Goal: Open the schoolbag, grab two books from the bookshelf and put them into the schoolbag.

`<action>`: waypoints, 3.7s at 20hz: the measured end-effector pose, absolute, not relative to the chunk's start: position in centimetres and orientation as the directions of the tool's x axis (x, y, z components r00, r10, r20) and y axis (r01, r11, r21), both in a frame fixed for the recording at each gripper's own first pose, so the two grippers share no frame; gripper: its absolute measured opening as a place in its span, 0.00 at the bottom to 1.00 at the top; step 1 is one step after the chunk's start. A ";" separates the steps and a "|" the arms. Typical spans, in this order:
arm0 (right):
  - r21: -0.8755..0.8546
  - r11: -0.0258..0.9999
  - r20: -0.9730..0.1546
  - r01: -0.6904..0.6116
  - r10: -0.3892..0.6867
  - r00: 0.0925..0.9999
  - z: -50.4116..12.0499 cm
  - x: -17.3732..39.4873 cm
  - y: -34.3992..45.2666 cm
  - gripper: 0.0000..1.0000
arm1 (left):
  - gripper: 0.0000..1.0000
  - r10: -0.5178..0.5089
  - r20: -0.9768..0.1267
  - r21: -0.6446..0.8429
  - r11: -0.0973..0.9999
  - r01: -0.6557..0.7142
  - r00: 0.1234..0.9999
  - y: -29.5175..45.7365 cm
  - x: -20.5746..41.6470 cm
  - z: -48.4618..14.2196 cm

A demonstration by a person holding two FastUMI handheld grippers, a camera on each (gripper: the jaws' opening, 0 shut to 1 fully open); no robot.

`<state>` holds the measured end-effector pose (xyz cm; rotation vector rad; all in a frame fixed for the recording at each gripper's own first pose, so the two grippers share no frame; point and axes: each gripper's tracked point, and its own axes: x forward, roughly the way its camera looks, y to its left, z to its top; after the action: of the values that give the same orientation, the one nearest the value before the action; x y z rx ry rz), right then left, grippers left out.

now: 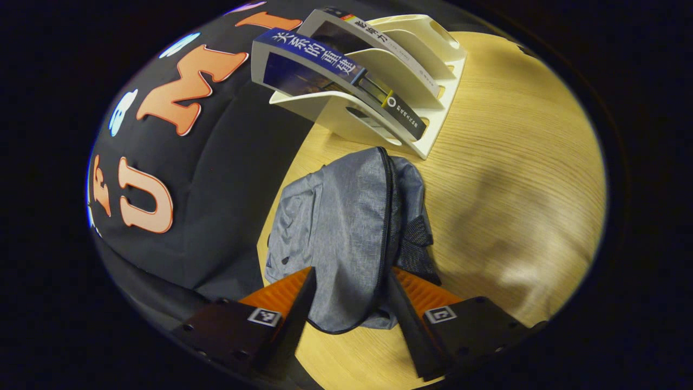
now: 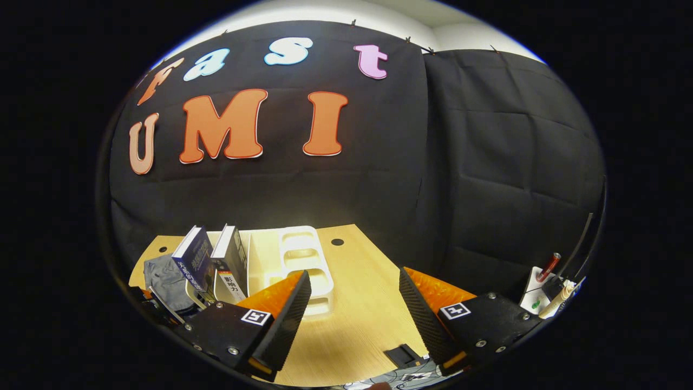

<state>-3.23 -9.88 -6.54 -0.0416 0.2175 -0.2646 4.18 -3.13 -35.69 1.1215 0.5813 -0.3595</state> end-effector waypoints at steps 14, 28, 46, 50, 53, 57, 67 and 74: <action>0.010 0.988 -0.235 0.153 -0.147 0.961 -6.9 -1.2 -8.2 0.97 | 0.01 0.043 -0.699 0.674 0.375 0.637 0.714 -3.7 4.4 -34.9; 0.078 0.967 -0.194 0.241 -0.223 0.955 -7.6 -5.1 4.2 0.98 | 0.01 -0.260 -0.792 0.347 0.554 0.757 0.553 -1.1 9.6 -23.4; 0.136 0.988 -0.380 -0.071 0.118 0.917 -2.8 -2.4 16.1 0.98 | 0.01 -0.351 -0.669 0.361 0.617 0.699 0.655 0.1 18.3 -13.2; 0.120 0.983 -0.495 -0.141 0.182 0.849 0.6 1.0 19.4 0.98 | 0.00 -0.357 -0.669 0.347 0.626 0.699 0.652 0.3 18.5 -13.4; 0.114 0.973 -0.586 -0.203 0.231 0.777 1.8 4.1 21.5 0.98 | 0.01 -0.346 -0.670 0.341 0.644 0.685 0.657 0.5 18.8 -13.6; 0.099 0.966 -0.720 -0.241 0.236 0.652 -0.2 7.7 23.0 0.98 | 0.00 -0.318 -0.671 0.330 0.680 0.654 0.669 1.1 18.8 -13.7; 0.037 0.980 -0.900 -0.196 0.118 0.420 -12.3 14.8 23.6 0.99 | 0.01 -0.286 -0.665 0.286 0.757 0.588 0.691 1.8 18.6 -14.3; 0.065 0.992 -0.936 -0.106 0.097 0.338 -17.0 15.6 23.7 0.84 | 0.01 -0.307 -0.653 0.287 0.746 0.601 0.692 2.3 18.3 -14.2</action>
<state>15.62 23.72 -16.99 -0.0080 1.2191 0.1320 18.28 2.25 -14.24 0.5155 0.6179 -0.5332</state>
